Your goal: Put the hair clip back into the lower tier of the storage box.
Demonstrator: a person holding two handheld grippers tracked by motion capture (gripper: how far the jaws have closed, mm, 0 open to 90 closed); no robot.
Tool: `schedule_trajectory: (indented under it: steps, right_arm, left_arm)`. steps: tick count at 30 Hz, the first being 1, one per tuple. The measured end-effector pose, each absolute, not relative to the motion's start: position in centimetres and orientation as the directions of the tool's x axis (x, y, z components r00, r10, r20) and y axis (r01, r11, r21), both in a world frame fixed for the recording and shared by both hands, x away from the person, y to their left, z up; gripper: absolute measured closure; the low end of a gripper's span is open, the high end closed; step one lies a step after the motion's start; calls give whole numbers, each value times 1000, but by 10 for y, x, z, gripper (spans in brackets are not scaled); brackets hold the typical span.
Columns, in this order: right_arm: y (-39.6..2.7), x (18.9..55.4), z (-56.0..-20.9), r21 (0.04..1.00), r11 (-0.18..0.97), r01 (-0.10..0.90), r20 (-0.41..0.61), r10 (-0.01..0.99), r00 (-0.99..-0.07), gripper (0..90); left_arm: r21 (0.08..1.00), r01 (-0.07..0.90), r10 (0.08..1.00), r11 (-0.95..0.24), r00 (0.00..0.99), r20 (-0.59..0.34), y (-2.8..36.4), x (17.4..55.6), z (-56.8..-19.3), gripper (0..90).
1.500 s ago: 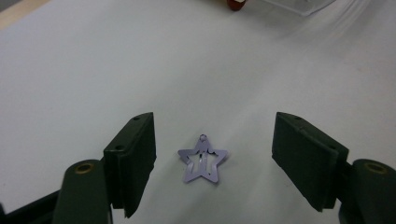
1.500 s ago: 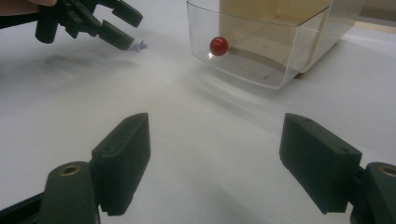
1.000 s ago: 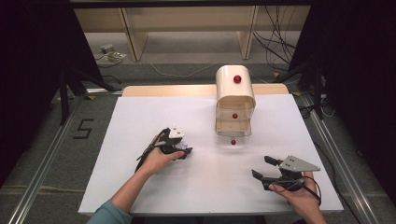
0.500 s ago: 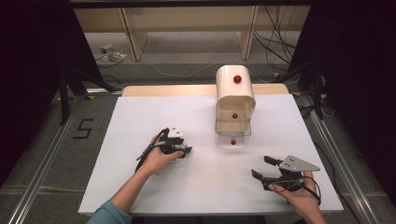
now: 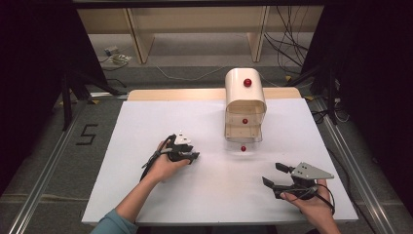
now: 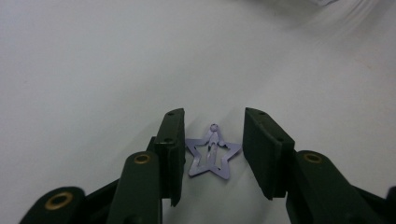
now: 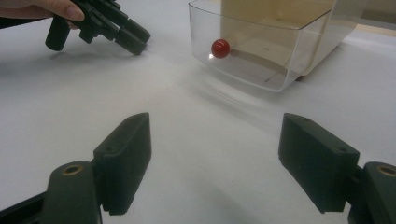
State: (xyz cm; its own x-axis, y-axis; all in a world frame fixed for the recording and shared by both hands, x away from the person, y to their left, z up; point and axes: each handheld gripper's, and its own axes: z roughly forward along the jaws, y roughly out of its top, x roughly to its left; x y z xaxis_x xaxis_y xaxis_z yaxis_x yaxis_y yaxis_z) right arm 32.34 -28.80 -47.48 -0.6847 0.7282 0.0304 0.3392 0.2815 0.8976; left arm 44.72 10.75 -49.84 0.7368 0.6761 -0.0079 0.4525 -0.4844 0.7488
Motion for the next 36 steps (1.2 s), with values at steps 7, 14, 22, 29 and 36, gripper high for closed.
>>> schedule_trajectory:
  steps: [7, 14, 22, 29, 36]
  right_arm:
    - [-288, 323, -475, 896, 283, 341, 29, 729, -683, 261]
    - [-288, 323, -475, 896, 287, 339, 26, 729, -684, 260]
    - [-288, 324, -475, 896, 287, 338, 25, 729, -684, 260]
    - [-288, 324, -475, 896, 287, 338, 24, 729, -684, 259]
    - [-288, 323, -475, 895, 286, 343, 28, 731, -682, 258]
  left_arm:
    - [753, 455, 684, -476, 730, -9, 108, 447, -499, 629]
    - [764, 466, 698, -446, 716, -29, 109, 445, -500, 639]
    - [773, 460, 700, -437, 714, -29, 110, 444, -501, 639]
    - [772, 462, 698, -438, 715, -32, 111, 444, -501, 639]
    - [775, 451, 695, -443, 719, -21, 111, 444, -500, 639]
